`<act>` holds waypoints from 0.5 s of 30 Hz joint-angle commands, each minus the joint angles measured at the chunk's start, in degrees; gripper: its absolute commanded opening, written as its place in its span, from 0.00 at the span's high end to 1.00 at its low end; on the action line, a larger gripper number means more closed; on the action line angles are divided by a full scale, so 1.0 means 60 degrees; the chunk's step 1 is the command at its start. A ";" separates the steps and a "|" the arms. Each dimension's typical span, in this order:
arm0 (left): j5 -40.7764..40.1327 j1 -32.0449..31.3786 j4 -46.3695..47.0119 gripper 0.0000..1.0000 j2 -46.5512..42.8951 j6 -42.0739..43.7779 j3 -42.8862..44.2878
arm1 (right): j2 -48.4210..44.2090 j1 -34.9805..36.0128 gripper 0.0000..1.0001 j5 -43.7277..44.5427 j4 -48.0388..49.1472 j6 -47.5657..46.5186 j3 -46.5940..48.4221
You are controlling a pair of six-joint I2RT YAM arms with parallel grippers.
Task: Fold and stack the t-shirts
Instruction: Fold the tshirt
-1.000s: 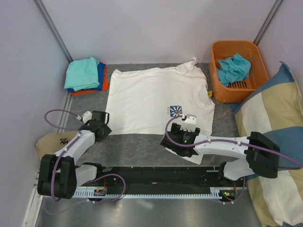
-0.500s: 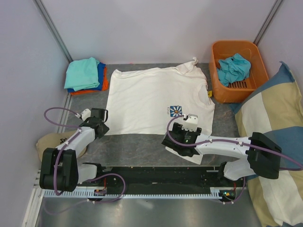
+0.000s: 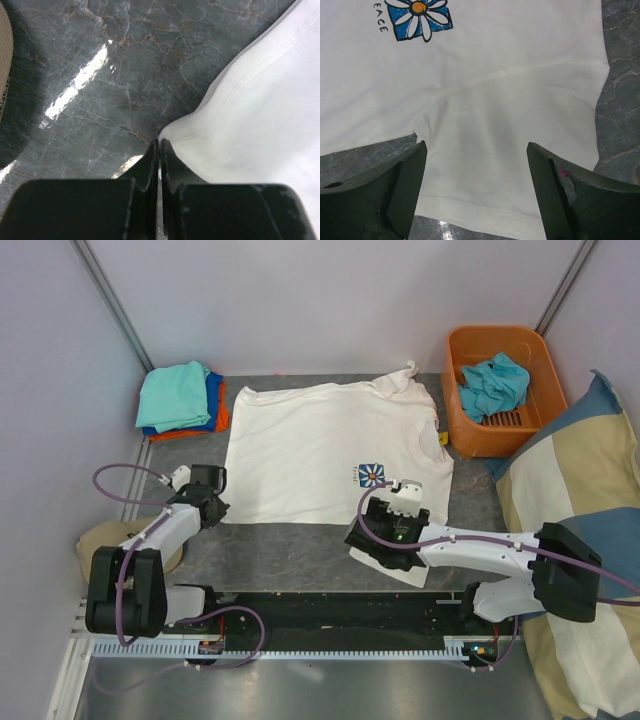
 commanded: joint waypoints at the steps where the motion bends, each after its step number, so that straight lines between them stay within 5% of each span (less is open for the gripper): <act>1: -0.0162 0.0232 0.0457 0.98 0.0484 0.0198 0.0940 | -0.0475 -0.0036 0.10 -0.0160 -0.0528 0.0148 -0.0213; 15: 0.0087 0.0672 0.0999 0.98 0.2508 -0.0007 0.2845 | -0.1339 0.0139 0.07 -0.1376 -0.1656 0.1334 -0.0932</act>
